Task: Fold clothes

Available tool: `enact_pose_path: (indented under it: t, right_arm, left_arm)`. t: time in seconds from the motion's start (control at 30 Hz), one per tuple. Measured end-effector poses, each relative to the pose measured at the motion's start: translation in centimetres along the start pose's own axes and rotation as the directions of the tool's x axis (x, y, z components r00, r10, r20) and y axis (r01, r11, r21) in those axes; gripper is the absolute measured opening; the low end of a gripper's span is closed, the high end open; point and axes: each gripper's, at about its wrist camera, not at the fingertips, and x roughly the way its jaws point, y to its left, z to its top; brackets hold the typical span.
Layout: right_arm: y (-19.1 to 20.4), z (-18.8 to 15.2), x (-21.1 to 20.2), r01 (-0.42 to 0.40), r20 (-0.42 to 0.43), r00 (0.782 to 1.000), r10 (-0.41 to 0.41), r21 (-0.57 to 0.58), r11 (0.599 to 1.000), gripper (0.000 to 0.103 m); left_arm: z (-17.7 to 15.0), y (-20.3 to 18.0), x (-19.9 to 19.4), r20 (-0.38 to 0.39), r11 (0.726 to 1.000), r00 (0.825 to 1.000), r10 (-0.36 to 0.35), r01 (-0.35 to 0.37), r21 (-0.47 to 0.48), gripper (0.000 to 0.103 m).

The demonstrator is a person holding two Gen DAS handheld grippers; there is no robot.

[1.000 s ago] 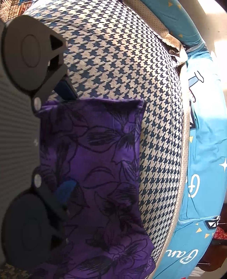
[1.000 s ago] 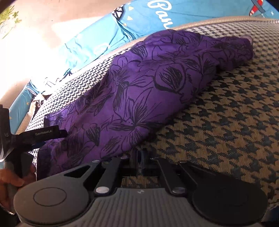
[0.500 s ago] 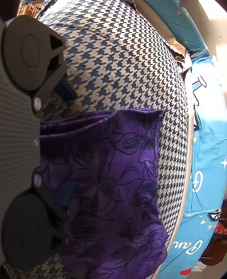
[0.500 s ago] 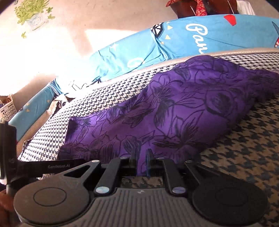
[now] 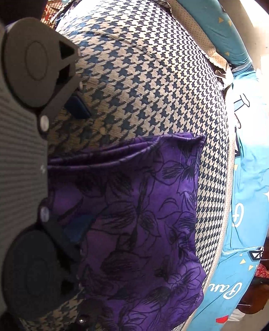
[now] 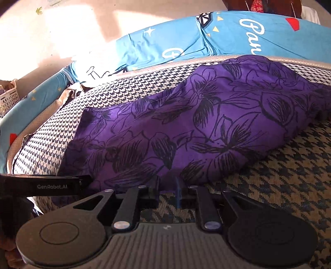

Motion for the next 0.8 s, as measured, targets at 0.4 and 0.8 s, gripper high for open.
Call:
enact_pose_path:
  t: [0.4, 0.8]
  right_arm:
    - [1.6, -0.9, -1.3, 0.012, 0.009, 1.0, -0.012, -0.098, 0.995, 0.018]
    - [6.0, -2.0, -1.8, -0.077, 0.059, 0.993, 0.101, -0.318, 0.945, 0.029]
  left_arm:
    - [-1.2, 1.0, -1.6, -0.028, 0.999, 0.999, -0.028, 0.027, -0.044, 0.103]
    - [1.1, 2.2, -1.5, -0.096, 0.996, 0.993, -0.066, 0.059, -0.073, 0.103]
